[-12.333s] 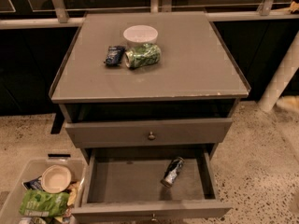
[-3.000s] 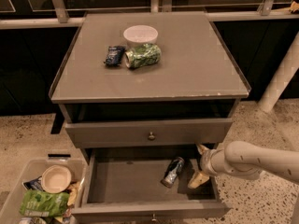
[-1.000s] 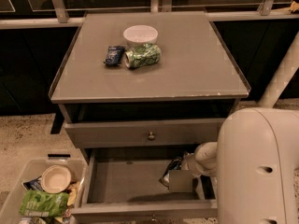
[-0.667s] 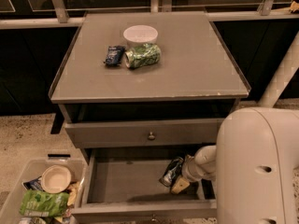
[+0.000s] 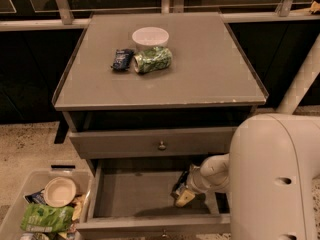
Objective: Pick redbull can from middle drawer and place on counter
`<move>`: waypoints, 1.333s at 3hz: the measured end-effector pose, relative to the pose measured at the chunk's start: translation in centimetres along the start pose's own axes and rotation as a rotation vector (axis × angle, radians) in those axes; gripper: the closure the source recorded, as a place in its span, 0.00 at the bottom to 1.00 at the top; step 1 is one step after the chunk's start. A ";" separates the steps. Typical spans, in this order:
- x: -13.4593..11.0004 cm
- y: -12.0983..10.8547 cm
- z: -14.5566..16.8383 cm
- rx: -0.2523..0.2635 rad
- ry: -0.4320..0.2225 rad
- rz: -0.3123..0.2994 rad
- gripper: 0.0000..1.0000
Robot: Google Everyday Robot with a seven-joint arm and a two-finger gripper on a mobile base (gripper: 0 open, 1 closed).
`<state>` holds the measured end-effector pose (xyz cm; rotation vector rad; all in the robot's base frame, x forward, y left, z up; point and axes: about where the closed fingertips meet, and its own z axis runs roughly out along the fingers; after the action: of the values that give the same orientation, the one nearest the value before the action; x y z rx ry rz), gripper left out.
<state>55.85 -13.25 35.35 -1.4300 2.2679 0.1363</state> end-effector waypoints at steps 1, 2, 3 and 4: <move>0.0 0.0 0.0 0.000 0.000 0.000 0.00; 0.0 0.0 0.0 0.000 0.000 0.000 0.18; 0.0 0.0 0.0 0.000 0.000 0.000 0.42; 0.0 0.0 0.0 0.000 0.000 0.000 0.65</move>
Offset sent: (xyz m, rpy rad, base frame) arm 0.0000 0.0000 0.0000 0.0000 0.0000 0.0000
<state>55.84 -13.24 35.34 -1.4301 2.2679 0.1365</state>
